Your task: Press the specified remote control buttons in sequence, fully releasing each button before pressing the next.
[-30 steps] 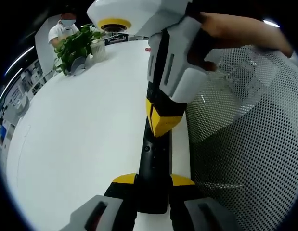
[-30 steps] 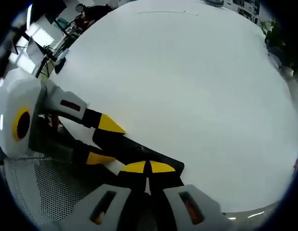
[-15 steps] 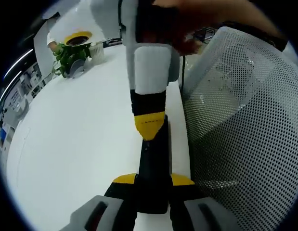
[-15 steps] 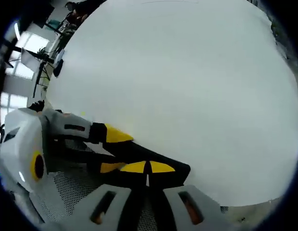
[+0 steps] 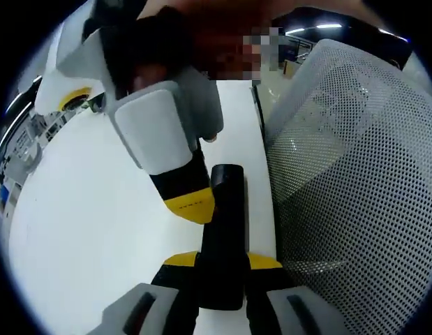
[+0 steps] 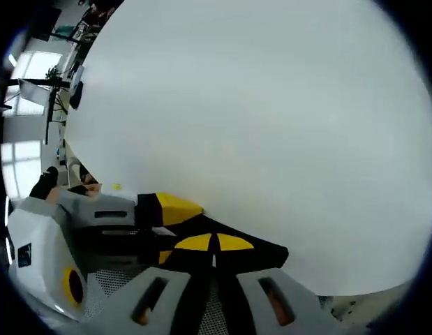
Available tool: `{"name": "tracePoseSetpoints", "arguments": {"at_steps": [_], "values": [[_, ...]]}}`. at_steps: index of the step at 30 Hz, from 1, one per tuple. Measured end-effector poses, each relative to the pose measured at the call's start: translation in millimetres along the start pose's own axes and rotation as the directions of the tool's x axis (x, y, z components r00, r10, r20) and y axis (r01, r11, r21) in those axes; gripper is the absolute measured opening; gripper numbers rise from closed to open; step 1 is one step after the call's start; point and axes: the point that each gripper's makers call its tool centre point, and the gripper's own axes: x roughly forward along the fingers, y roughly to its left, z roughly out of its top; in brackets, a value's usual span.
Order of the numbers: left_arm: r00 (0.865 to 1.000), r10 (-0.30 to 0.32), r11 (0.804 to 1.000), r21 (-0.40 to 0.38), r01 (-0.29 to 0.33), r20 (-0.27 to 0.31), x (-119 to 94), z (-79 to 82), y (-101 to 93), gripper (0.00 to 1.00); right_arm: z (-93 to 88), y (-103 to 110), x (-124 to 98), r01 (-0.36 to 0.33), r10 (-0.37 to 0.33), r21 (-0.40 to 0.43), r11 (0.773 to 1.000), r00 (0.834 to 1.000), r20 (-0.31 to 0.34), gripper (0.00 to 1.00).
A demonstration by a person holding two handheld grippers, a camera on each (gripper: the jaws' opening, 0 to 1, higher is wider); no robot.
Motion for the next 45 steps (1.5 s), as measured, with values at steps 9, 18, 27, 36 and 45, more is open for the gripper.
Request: {"name": "tracePoseSetpoints", "arguments": {"at_steps": [9, 18, 27, 36, 45], "values": [[1.000, 0.000, 1.000, 0.000, 0.000, 0.005, 0, 0.1, 0.3, 0.24, -5.7, -8, 5, 0.040, -0.040, -0.008, 0.999, 0.998, -0.045, 0.00], [1.000, 0.000, 1.000, -0.002, 0.000, 0.008, 0, 0.4, -0.4, 0.24, -6.1, -10, 10, 0.069, -0.070, -0.022, 0.997, 0.995, -0.076, 0.00], [1.000, -0.005, 1.000, -0.003, 0.005, 0.001, 0, 0.3, 0.4, 0.24, -5.6, -8, 6, 0.061, -0.062, -0.019, 0.998, 0.996, -0.064, 0.00], [1.000, -0.002, 1.000, -0.003, 0.002, 0.004, 1, 0.2, 0.6, 0.24, -5.0, -10, 9, 0.097, -0.098, -0.029, 0.995, 0.994, -0.043, 0.00], [1.000, -0.001, 1.000, -0.005, 0.002, 0.005, 1, 0.2, 0.4, 0.24, -2.9, -12, 9, 0.116, -0.121, -0.057, 0.992, 0.990, -0.077, 0.00]]}}
